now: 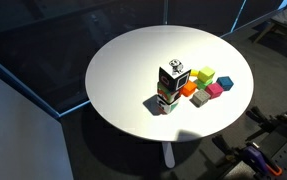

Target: Pick up the lime green block and put it on the block with the number four on it

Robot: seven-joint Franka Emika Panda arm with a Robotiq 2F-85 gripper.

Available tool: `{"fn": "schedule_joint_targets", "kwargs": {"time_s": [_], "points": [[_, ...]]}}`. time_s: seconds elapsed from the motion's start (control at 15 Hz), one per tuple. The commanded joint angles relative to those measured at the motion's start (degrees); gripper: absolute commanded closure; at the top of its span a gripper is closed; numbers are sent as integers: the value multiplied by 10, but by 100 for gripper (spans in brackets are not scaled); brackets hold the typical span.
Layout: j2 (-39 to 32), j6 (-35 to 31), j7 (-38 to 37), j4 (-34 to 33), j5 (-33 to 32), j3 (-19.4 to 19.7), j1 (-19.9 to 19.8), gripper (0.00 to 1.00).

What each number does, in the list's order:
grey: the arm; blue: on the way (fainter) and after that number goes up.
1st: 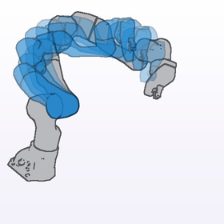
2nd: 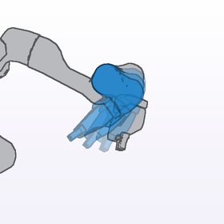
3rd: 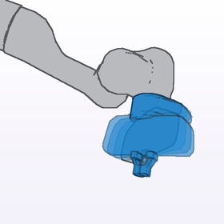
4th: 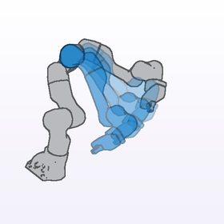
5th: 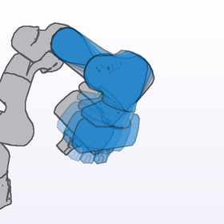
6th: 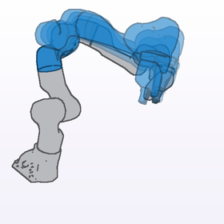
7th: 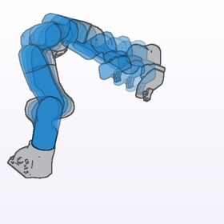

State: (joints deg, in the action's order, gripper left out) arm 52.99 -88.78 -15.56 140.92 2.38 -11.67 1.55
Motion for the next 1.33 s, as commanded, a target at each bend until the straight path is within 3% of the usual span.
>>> {"fn": "schedule_joint_targets", "kwargs": {"time_s": [0.0, 0.67, 1.27], "points": [[-1, 1, -1, -1, -1, 1, 1, 0], [-79, -49, -10, -51, 5, 16, -19, 0], [-215, -109, 34, -106, 14, 88, -28, 0]]}}
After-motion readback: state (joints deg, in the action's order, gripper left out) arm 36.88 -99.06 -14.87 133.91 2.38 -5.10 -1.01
